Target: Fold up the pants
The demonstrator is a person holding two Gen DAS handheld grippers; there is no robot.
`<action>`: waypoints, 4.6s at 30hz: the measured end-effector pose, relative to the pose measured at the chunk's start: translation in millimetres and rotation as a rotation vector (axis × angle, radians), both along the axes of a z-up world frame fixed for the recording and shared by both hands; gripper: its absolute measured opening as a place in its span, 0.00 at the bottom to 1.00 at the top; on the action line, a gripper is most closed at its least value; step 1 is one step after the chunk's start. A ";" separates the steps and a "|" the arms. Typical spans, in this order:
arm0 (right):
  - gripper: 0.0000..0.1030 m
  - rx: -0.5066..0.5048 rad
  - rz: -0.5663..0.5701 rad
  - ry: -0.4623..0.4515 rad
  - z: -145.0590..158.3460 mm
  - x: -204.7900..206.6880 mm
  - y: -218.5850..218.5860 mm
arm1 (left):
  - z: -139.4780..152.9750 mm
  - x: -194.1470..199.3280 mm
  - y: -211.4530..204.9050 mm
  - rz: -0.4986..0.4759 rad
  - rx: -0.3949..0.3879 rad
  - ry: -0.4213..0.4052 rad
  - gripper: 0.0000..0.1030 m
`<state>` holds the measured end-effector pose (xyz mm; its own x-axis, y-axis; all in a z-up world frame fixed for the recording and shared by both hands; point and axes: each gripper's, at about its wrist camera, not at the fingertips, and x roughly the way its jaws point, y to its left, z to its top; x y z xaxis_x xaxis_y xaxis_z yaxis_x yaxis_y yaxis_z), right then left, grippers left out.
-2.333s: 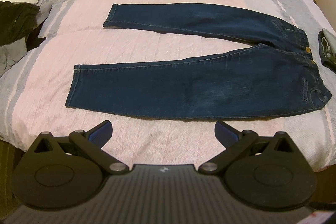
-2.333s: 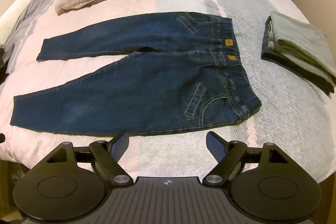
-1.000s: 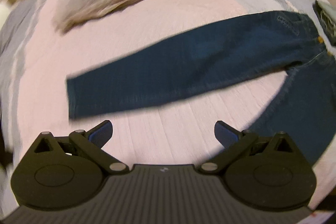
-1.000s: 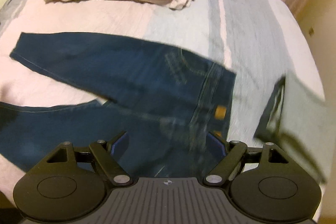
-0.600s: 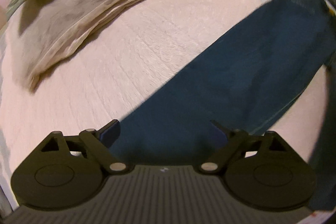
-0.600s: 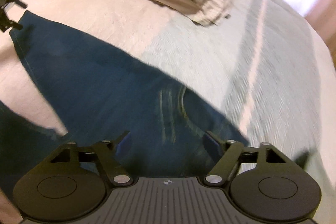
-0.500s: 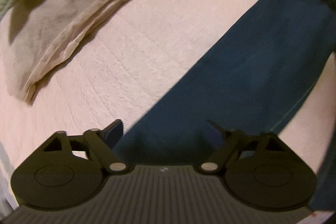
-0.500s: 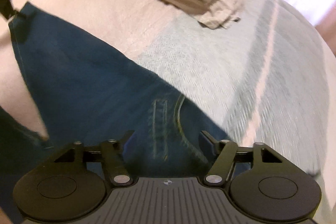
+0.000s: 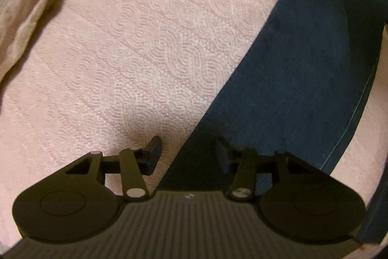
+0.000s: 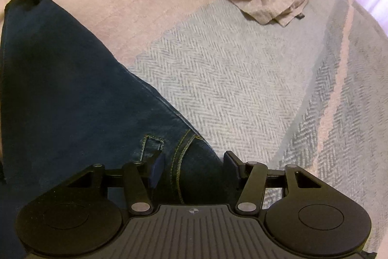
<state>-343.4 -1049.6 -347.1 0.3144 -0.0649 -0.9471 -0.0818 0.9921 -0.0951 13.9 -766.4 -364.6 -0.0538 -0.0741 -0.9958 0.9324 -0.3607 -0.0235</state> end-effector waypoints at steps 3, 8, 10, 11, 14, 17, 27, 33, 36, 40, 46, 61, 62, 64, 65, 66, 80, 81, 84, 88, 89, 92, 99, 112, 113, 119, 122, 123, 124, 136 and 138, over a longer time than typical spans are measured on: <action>0.51 0.008 -0.002 0.002 -0.3 0.3 -3.2 | -1.4 -4.6 1.1 -0.028 0.043 0.011 0.20; 0.51 0.000 0.005 0.002 7.1 -3.2 -9.1 | 16.7 -9.8 17.8 -0.069 0.011 -0.037 0.06; 0.51 -0.004 0.005 -0.002 12.4 -4.4 -13.7 | 29.4 -12.9 28.6 -0.082 -0.022 -0.055 0.06; 0.51 -0.008 0.001 -0.003 14.4 -5.1 -16.2 | 34.8 -13.2 34.2 -0.082 -0.037 -0.057 0.06; 0.51 -0.003 0.010 -0.002 18.6 -6.2 -22.5 | 47.0 -12.6 49.8 -0.074 -0.074 -0.062 0.06; 0.51 0.012 0.040 0.022 17.6 -7.6 -24.5 | 54.2 -29.3 50.2 -0.096 -0.098 -0.097 0.05; 0.51 0.035 0.162 0.165 -18.0 5.0 -36.1 | 70.9 -57.6 74.8 -0.091 -0.183 -0.165 0.05; 0.15 0.105 0.131 0.237 -19.3 9.7 -37.7 | 75.7 -68.9 85.3 -0.093 -0.213 -0.200 0.05; 0.03 0.055 0.137 0.192 2.7 -2.4 -25.9 | 85.1 -72.0 90.1 -0.083 -0.240 -0.225 0.05; 0.01 -0.057 0.124 0.058 51.7 -31.5 -5.4 | 113.7 -74.2 100.8 -0.051 -0.295 -0.249 0.05; 0.01 -0.279 0.080 -0.210 134.1 -121.5 77.4 | 189.8 -104.2 162.9 0.007 -0.393 -0.228 0.04; 0.21 -0.114 -0.389 -0.050 29.7 -315.7 255.1 | 88.3 -294.6 355.1 0.096 -0.122 -0.148 0.04; 0.27 -0.067 -0.459 -0.071 30.3 -322.1 251.6 | 81.8 -300.3 355.1 0.115 -0.121 -0.167 0.04; 0.35 0.021 -0.601 -0.124 35.9 -334.2 242.5 | 75.7 -307.7 353.3 0.156 -0.129 -0.202 0.04; 0.39 0.065 -0.689 -0.169 39.4 -342.3 237.2 | 74.6 -311.0 352.1 0.160 -0.130 -0.219 0.04; 0.43 0.108 -0.768 -0.216 41.9 -343.2 227.8 | 74.7 -313.9 350.6 0.158 -0.129 -0.234 0.04; 0.12 0.590 -1.403 -0.633 17.1 -386.9 133.7 | 104.4 -334.3 359.3 0.121 -0.136 -0.352 0.04; 0.10 0.572 -1.365 -0.649 33.4 -388.0 132.4 | 112.1 -336.2 361.4 0.120 -0.153 -0.357 0.04; 0.10 0.500 -1.328 -0.677 61.9 -399.3 133.5 | 129.9 -345.8 372.1 0.133 -0.183 -0.345 0.04; 0.13 0.509 -1.367 -0.493 21.3 -402.3 127.6 | 100.1 -355.3 376.4 0.128 -0.119 -0.356 0.05; 0.16 0.491 -1.379 -0.456 15.5 -401.8 126.9 | 89.1 -357.9 374.1 0.110 -0.095 -0.368 0.06; 0.39 0.361 -1.369 -0.433 33.8 -401.3 136.2 | 82.7 -364.9 374.2 0.104 -0.073 -0.410 0.08; 0.42 0.179 -1.160 -0.387 86.8 -375.5 189.0 | 134.4 -337.6 412.4 0.365 -0.108 -0.416 0.10; 0.47 0.233 -0.698 -0.356 78.9 -186.7 331.0 | 155.2 -189.0 434.0 0.723 -0.255 -0.289 0.22; 0.48 0.226 -0.686 -0.345 73.9 -174.3 340.3 | 148.8 -177.2 432.9 0.726 -0.260 -0.268 0.24; 0.49 0.170 -0.682 -0.256 44.7 -112.7 390.2 | 91.8 -112.5 439.7 0.817 -0.204 -0.031 0.23; 0.49 0.149 -0.707 -0.233 42.8 -96.0 409.1 | 89.2 -106.0 453.0 0.856 -0.229 0.053 0.13; 0.49 0.145 -0.718 -0.226 42.0 -90.2 414.4 | 92.8 -103.2 458.2 0.869 -0.241 0.082 0.12; 0.49 0.142 -0.726 -0.221 42.3 -85.4 419.7 | 98.0 -101.8 462.1 0.883 -0.259 0.104 0.09; 0.50 0.134 -0.717 -0.190 37.6 -53.4 442.2 | 103.3 -84.4 474.9 0.941 -0.366 0.100 0.03; 0.51 0.143 -0.708 -0.180 35.7 -54.3 442.7 | 100.9 -81.9 478.9 0.960 -0.333 0.071 0.04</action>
<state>-397.7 -606.8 -311.4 0.3945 -0.1896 -0.8991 0.5861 0.8055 0.0873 -68.0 -287.5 -263.7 0.1157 -0.3904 -0.9133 0.8321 0.5402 -0.1255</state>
